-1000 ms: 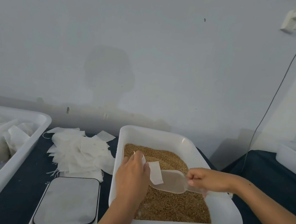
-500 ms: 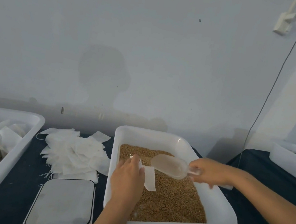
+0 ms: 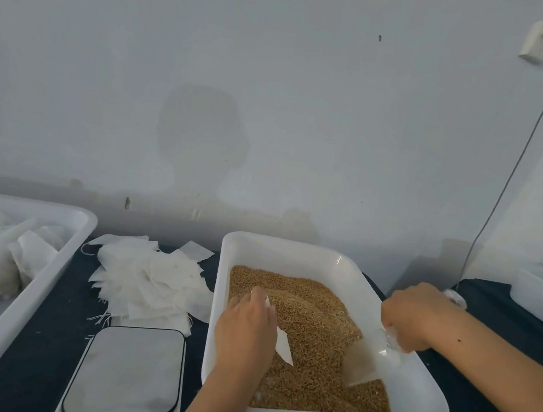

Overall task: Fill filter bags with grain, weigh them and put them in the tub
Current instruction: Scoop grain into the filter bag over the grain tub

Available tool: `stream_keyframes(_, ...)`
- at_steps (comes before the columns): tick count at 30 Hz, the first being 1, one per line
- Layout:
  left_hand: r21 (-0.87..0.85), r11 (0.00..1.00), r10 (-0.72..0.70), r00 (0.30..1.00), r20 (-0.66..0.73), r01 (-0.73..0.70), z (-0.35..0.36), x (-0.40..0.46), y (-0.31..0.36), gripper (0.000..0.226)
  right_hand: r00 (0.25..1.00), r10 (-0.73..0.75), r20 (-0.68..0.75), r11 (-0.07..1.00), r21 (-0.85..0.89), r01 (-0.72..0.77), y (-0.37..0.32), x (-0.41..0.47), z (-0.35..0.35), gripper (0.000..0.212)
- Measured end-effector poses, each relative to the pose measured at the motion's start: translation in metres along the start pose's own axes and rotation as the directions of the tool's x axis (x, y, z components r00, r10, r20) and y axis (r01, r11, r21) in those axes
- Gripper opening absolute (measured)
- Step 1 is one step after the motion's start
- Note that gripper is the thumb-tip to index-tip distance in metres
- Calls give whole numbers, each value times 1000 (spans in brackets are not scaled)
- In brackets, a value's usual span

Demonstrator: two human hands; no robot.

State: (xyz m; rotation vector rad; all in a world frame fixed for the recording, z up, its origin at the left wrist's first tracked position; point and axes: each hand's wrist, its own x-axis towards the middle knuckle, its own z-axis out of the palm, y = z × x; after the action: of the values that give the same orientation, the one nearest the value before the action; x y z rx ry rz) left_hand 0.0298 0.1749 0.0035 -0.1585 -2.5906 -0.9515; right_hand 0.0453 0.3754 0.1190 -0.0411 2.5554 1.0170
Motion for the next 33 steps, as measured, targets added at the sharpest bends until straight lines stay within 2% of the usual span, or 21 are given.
stream_keyframes(1, 0, 1000, 5, 1000, -2, -5, 0, 0, 0, 21, 1000, -18, 2, 999, -35, 18, -2, 2, 1, 14)
stream_keyframes(2, 1, 1000, 11, 1000, -5, -11, 0, 0, -1, 21, 999, -48, 15, 998, -41, 48, -5, 3, 2, 16)
stream_keyframes(4, 0, 1000, 21, 1000, -16, -21, 0, 1, -1, 21, 994, -107, 27, 994, -5, 107, -6, 4, 7, 40)
stream_keyframes(5, -3, 1000, 27, 999, -21, -28, 1, 1, -1, 21, 990, -139, 8, 990, 30, 139, -5, 5, 9, 45)
stream_keyframes(10, -31, 996, 79, 996, -31, -80, 3, 3, -3, 21, 950, -297, -95, 886, 345, 311, -21, 14, 30, 35)
stream_keyframes(14, 14, 984, 180, 984, 4, -180, 2, 12, -2, 23, 895, -376, -240, 749, 490, 446, -52, 23, 43, 25)
stream_keyframes(18, 106, 927, 351, 931, 101, -361, -7, 32, -8, 23, 887, -358, -292, 636, 619, 461, -67, 26, 54, 29)
stream_keyframes(23, 177, 846, 447, 850, 279, -503, -11, 49, -17, 23, 877, -361, -318, 478, 744, 467, -51, 15, 60, 23)
stream_keyframes(25, 181, 813, 490, 818, 302, -554, -8, 49, -19, 21, 879, -331, -344, 391, 798, 459, -38, 7, 58, 20)
stream_keyframes(28, 136, 814, 514, 810, 284, -564, -3, 44, -21, 14, 888, -299, -349, 306, 846, 436, -16, -5, 53, 19)
stream_keyframes(30, 102, 823, 519, 812, 267, -559, 0, 42, -22, 15, 895, -269, -356, 305, 850, 430, -4, -10, 51, 17)
stream_keyframes(33, 74, 834, 509, 814, 281, -547, 3, 41, -22, 9, 913, -200, -355, 368, 836, 406, 8, -14, 48, 11)
